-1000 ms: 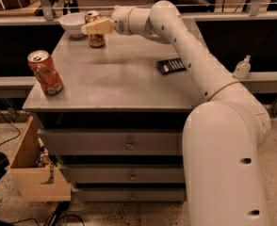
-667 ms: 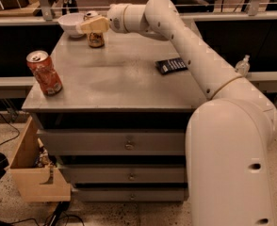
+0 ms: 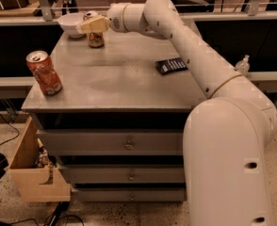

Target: Move orange can near coke can

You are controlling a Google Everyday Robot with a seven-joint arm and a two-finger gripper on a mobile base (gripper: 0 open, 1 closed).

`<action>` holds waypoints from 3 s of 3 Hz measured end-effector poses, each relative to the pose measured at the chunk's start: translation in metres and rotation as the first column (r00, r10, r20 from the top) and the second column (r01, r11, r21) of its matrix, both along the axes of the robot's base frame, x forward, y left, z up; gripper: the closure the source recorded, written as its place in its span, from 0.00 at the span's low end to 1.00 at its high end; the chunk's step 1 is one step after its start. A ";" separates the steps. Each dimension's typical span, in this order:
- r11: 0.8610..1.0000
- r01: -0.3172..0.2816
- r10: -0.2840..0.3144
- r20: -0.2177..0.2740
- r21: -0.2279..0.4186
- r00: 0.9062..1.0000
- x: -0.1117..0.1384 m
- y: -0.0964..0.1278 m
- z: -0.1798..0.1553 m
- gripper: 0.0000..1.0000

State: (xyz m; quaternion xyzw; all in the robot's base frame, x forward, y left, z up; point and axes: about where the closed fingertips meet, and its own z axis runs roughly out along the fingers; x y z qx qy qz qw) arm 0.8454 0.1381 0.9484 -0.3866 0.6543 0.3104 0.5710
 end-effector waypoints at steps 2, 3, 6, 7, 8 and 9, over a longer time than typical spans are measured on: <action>0.998 0.022 -0.020 0.024 -0.062 0.999 0.027 -0.010 -0.009 0.00; 0.996 0.061 -0.062 -0.005 -0.070 0.998 0.033 -0.007 -0.012 0.00; 0.995 0.089 -0.091 -0.035 -0.047 0.995 0.035 0.002 -0.012 0.00; 0.997 0.078 -0.079 -0.025 -0.013 0.997 0.043 0.009 -0.019 0.11; 0.997 0.076 -0.076 -0.016 0.016 0.997 0.048 0.013 -0.024 0.25; 0.997 0.072 -0.071 -0.018 0.015 0.997 0.047 0.017 -0.026 0.49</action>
Offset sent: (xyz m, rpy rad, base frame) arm 0.0478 -0.0241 -0.0111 -0.0839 -0.0283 -0.0370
